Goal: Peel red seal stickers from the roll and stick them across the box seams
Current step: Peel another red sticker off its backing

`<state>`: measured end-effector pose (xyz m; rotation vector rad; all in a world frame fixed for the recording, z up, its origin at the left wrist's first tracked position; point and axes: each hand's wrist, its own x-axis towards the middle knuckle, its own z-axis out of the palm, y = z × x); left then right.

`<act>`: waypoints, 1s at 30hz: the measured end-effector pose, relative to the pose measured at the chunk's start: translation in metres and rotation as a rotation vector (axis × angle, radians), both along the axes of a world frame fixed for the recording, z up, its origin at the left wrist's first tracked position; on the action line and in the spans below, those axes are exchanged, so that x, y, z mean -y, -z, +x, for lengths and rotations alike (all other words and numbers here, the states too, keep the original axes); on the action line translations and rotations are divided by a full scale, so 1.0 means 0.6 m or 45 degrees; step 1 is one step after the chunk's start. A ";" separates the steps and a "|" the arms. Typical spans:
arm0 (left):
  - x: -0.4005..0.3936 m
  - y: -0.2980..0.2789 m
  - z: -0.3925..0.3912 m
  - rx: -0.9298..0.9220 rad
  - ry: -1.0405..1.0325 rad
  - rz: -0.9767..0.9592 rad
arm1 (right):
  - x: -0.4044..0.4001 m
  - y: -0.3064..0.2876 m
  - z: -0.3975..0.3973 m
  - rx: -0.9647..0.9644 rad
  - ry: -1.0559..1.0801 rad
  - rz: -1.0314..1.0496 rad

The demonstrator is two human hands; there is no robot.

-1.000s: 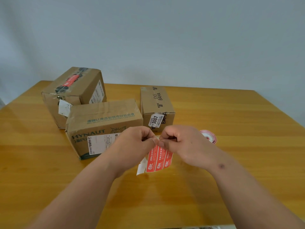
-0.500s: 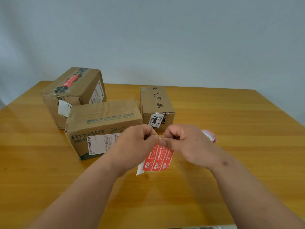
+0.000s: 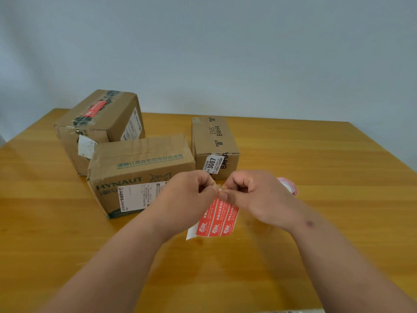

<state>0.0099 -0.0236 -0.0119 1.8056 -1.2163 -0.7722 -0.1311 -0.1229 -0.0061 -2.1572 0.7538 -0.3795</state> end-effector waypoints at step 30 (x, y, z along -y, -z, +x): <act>0.003 -0.002 0.007 0.024 0.037 -0.008 | -0.001 -0.007 0.002 -0.029 -0.067 -0.283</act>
